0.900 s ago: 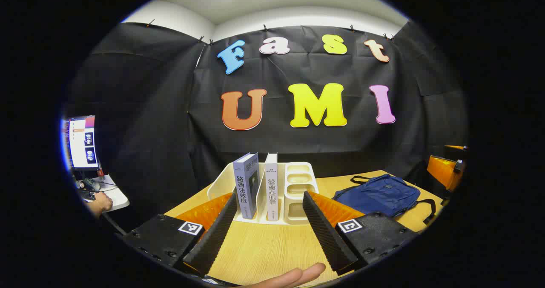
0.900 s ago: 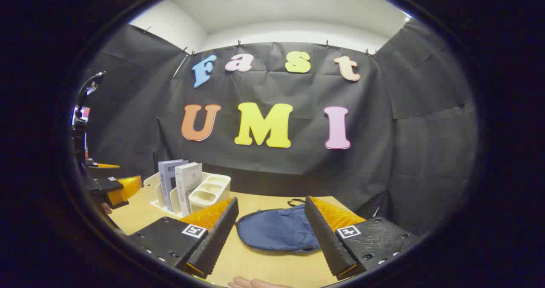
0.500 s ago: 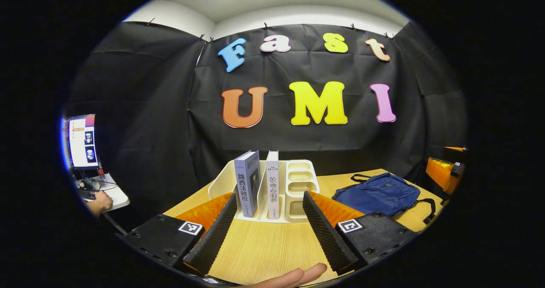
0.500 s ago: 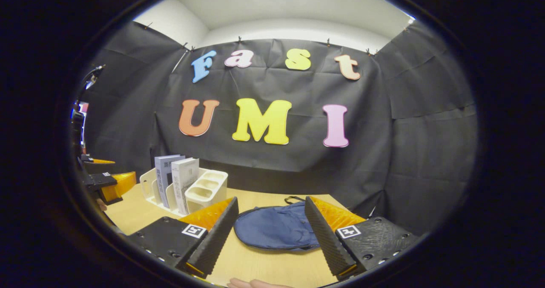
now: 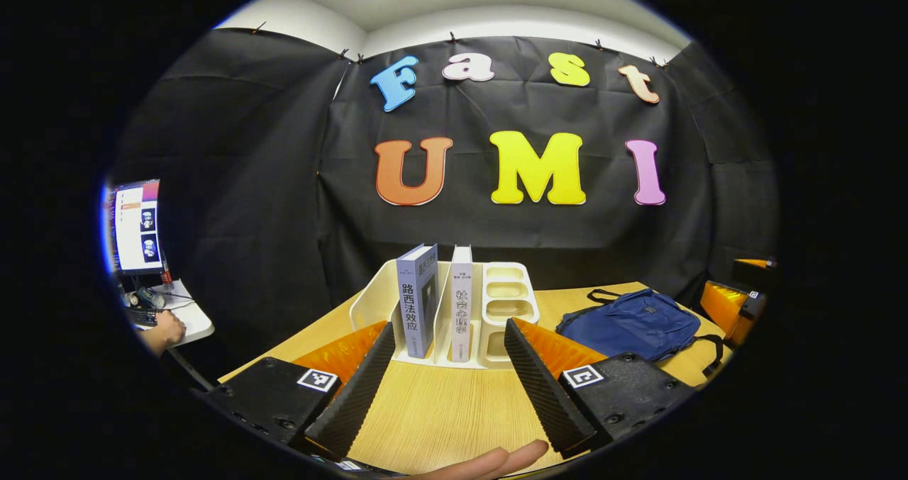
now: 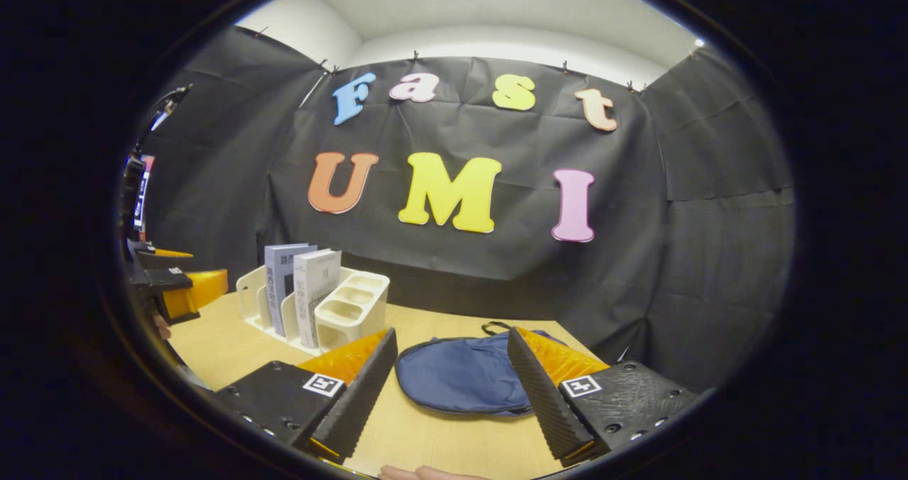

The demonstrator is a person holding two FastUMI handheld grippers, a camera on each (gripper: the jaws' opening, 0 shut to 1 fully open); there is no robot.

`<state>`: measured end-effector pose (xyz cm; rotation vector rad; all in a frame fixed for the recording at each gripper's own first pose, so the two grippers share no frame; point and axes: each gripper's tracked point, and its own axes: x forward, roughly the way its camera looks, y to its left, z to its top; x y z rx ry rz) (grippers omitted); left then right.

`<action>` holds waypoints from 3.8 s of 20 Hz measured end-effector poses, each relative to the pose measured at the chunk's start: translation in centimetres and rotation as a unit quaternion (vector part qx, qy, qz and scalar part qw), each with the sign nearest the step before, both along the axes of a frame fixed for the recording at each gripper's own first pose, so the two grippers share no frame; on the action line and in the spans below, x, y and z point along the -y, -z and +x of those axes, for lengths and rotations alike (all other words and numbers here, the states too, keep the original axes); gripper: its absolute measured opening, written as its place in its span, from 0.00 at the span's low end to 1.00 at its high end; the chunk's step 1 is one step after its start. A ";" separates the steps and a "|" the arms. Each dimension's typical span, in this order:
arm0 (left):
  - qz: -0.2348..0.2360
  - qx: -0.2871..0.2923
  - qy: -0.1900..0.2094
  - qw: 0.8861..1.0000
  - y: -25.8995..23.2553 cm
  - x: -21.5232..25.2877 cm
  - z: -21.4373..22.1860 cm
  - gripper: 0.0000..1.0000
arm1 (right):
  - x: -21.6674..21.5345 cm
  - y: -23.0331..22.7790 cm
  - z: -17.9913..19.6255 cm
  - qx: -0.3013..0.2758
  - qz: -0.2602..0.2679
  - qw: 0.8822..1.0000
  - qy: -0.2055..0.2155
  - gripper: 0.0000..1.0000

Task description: Open the schoolbag, grab two books from the bookshelf and put them into the schoolbag.

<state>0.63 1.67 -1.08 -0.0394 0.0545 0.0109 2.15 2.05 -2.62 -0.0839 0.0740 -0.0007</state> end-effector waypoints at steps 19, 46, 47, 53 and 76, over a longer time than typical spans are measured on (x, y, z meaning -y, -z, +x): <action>0.014 0.027 -0.033 0.999 -1.6 -3.0 -1.7 0.99 | -5.5 18.0 11.8 -0.207 -0.215 0.954 -0.024 0.96; 0.013 0.003 -0.028 1.000 0.1 -4.7 0.2 0.99 | -4.0 17.8 23.7 -0.201 -0.338 0.919 0.040 0.18; 0.011 0.002 -0.016 1.000 0.3 -4.5 0.4 0.99 | -4.1 17.3 23.6 -0.199 -0.315 0.927 0.036 0.12; -0.026 -0.036 -0.022 0.999 1.9 -5.0 2.4 1.00 | -2.4 14.1 24.9 -0.201 -0.233 0.951 -0.010 0.11; -0.022 -0.131 0.097 0.986 -7.7 3.7 23.8 1.00 | 9.8 1.4 29.7 -0.131 -0.078 0.985 -0.082 0.11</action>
